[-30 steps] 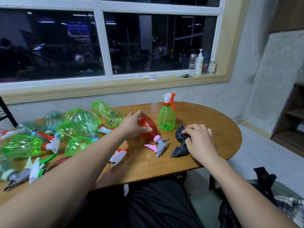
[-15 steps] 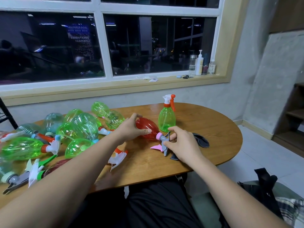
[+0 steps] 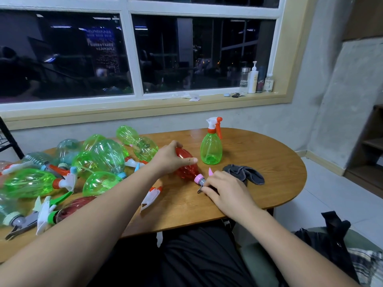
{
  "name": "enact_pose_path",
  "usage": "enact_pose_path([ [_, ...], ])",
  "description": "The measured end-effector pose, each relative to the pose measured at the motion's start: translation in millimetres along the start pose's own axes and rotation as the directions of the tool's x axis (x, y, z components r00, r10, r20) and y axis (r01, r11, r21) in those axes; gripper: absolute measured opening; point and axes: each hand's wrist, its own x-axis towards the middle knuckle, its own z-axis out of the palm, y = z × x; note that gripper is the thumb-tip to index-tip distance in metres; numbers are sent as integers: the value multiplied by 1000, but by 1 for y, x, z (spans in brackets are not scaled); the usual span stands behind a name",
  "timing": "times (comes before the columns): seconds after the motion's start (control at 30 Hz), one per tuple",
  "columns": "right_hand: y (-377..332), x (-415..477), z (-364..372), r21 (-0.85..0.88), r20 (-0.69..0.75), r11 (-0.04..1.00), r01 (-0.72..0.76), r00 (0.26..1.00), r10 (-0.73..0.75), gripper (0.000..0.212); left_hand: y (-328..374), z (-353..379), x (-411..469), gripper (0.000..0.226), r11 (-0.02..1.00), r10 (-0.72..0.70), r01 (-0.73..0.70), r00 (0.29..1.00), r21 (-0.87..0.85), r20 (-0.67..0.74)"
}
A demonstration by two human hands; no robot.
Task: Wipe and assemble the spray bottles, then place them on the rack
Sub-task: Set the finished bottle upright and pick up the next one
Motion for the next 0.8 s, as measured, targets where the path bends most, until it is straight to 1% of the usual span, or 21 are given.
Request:
enact_pose_path([
  [0.07, 7, 2, -9, -42, -82, 999, -30, 996, 27, 17, 1, 0, 0, 99, 1000, 10, -10, 1000, 16, -12],
  [0.1, 13, 5, -14, -91, -111, 994, -60, 993, 49, 19, 1, 1, 0, 100, 1000, 13, -13, 1000, 25, -16],
  [0.13, 20, 8, -19, -146, -101, 981, -124, 989, 110, 27, 1, 2, 0, 100, 999, 16, -15, 1000, 34, -19],
  [0.2, 34, 13, -30, -237, -13, 933, -270, 961, 275, 44, 1, 2, 1, 101, 999, 14, -12, 1000, 52, -23],
  [0.23, 40, 14, -32, -264, 36, 912, -314, 942, 335, 49, 1, 3, 1, 102, 998, 14, -13, 1000, 63, -26],
  [0.3, 47, 12, -31, -284, 130, 895, -344, 911, 391, 54, 0, 4, 2, 103, 996, 18, -15, 999, 83, -38],
  [0.37, 49, 10, -28, -276, 182, 901, -334, 903, 390, 51, 0, 5, 2, 103, 995, 20, -16, 999, 94, -50],
  [0.4, 49, 9, -27, -262, 170, 908, -327, 911, 377, 46, 0, 5, 1, 103, 995, 23, -17, 998, 97, -56],
  [0.5, 49, 9, -27, -152, 68, 927, -343, 932, 356, 30, 2, 6, 0, 103, 994, 20, -14, 998, 107, -59],
  [0.57, 43, 12, -27, -28, -20, 939, -342, 940, 341, 28, 3, 6, -1, 104, 994, 16, -10, 998, 111, -53],
  [0.63, 31, 18, -23, 82, -73, 958, -276, 957, 282, 29, 5, 5, -2, 103, 994, 13, -7, 999, 113, -48],
  [0.7, 17, 25, -17, 158, -47, 965, -210, 974, 220, 31, 6, 6, -3, 102, 993, 16, -10, 998, 115, -53],
  [0.77, 8, 29, -6, 155, -7, 970, -190, 981, 193, 32, 6, 6, -3, 100, 993, 17, -10, 998, 114, -59],
  [0.8, 6, 31, 0, 130, 1, 971, -203, 979, 204, 33, 6, 6, -3, 100, 994, 16, -10, 998, 111, -59],
])
